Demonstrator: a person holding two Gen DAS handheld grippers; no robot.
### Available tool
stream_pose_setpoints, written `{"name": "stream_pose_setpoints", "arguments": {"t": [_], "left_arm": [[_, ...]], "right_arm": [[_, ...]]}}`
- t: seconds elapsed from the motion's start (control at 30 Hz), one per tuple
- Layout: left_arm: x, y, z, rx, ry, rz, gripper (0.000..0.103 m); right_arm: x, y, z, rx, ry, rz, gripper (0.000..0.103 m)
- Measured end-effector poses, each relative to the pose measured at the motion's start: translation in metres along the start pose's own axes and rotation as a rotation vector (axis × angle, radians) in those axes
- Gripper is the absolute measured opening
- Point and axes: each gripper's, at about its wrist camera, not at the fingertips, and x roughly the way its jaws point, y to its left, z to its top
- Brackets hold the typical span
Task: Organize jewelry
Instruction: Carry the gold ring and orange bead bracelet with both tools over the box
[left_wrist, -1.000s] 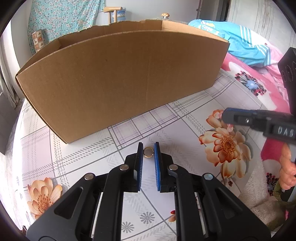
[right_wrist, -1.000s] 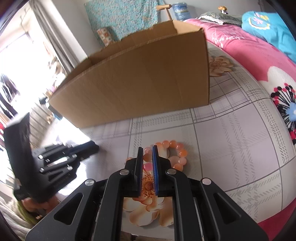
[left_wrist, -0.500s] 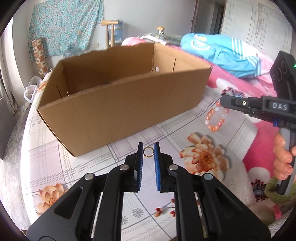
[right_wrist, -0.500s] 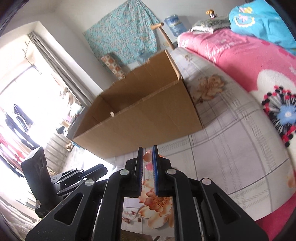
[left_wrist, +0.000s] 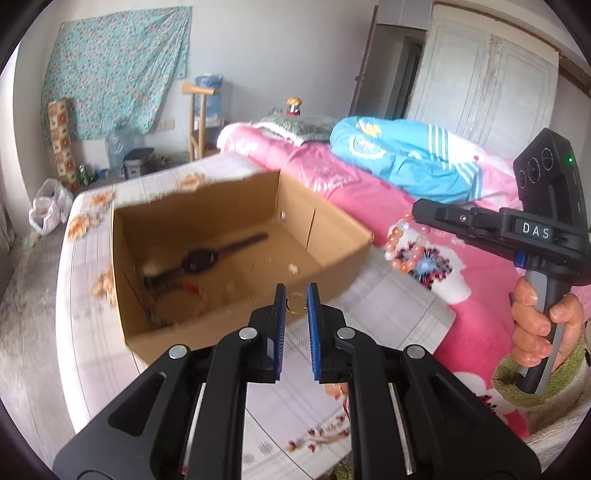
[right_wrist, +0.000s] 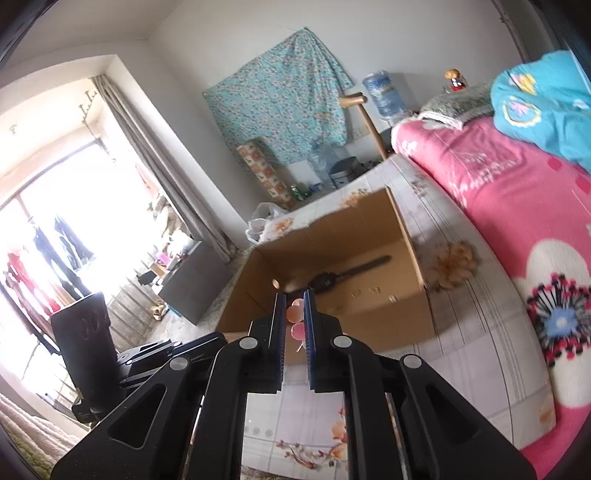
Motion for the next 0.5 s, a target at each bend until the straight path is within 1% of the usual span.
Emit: {"name": "stream_pose_setpoints", "arguments": {"t": [0.1, 0.17, 0.23, 0.37, 0.5], "left_arm": [[0.007, 0.007, 0.023, 0.009, 0.005, -0.027, 0.011], [0.019, 0.014, 0.037, 0.003, 0.030, -0.050, 0.011], [0.034, 0.021, 0.046, -0.007, 0.066, -0.068, 0.011], [0.083, 0.038, 0.064, -0.066, 0.200, -0.125, 0.011], [0.136, 0.056, 0.066, -0.148, 0.360, -0.177, 0.010]], "right_arm": [[0.012, 0.002, 0.017, -0.011, 0.015, 0.015, 0.010], [0.024, -0.003, 0.029, -0.003, 0.036, 0.034, 0.010], [0.038, -0.010, 0.038, 0.004, 0.062, 0.032, 0.010], [0.069, -0.027, 0.055, 0.010, 0.132, 0.020, 0.010], [0.105, -0.050, 0.069, -0.003, 0.218, -0.005, 0.010]]}}
